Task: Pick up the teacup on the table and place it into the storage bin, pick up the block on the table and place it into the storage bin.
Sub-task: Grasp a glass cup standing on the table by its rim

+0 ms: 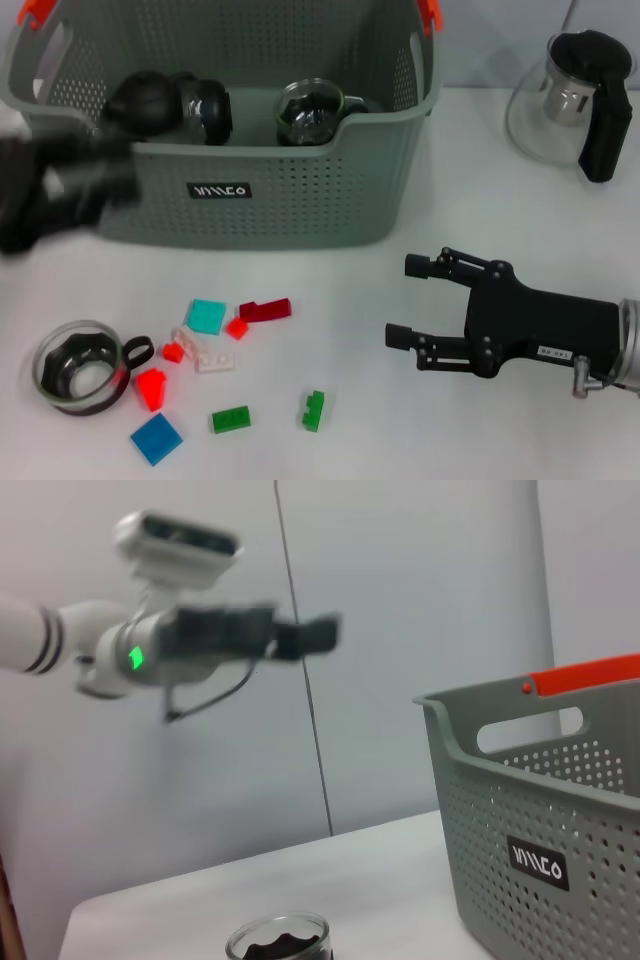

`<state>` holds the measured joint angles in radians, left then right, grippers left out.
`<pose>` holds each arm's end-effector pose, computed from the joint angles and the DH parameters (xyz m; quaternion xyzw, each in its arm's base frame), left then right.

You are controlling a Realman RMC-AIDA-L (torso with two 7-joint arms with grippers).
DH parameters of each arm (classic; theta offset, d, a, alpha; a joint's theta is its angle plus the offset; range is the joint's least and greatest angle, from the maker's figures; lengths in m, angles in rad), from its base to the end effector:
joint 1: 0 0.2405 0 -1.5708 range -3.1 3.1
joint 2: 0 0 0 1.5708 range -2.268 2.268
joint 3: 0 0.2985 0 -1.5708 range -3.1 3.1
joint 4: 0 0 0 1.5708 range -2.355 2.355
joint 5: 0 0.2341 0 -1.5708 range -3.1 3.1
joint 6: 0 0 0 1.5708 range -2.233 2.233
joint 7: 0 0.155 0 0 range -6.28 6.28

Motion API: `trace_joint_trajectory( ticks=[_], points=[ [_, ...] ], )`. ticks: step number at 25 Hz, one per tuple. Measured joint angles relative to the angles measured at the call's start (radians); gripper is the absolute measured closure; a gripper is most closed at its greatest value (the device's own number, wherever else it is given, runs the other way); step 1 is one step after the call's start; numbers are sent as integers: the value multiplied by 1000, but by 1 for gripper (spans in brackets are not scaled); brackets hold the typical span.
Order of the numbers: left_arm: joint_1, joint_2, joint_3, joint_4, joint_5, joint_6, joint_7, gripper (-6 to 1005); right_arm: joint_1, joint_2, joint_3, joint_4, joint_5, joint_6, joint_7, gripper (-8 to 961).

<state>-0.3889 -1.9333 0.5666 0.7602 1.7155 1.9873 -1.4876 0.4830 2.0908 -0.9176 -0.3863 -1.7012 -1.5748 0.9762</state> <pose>-0.3159 0.3173 0.0967 -0.8994 -0.1733 -0.3844 0.1156 0.2974 0.3235 -0.0884 -0.9325 0.1246 0.3239 0.1000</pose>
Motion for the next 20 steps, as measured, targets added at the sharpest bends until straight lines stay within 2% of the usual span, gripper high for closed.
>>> trace_joint_trajectory(
  ticks=[3,5,9,11,15,16,20],
  points=[
    [76,-5,-3,39,54,5,49,508,0,0,0,-3,0,0,7,44],
    [98,-4,-11,91,133,-16,12,502,-3,1,3,-4,0,-2,7,44],
    [99,2,-15,207,274,-27,-86,480,-4,2,1,-2,0,-6,7,44],
    [91,-6,-15,294,335,-25,-140,434,-4,2,0,-1,0,-6,7,43],
    [61,-62,-6,514,465,-22,-216,365,-7,1,5,-1,0,-10,7,43],
    [44,-85,2,575,514,-22,-228,366,-7,0,6,-1,0,-10,7,43],
    [-24,-157,31,691,715,-20,-242,367,-7,0,7,1,0,-11,7,43]
  ],
)
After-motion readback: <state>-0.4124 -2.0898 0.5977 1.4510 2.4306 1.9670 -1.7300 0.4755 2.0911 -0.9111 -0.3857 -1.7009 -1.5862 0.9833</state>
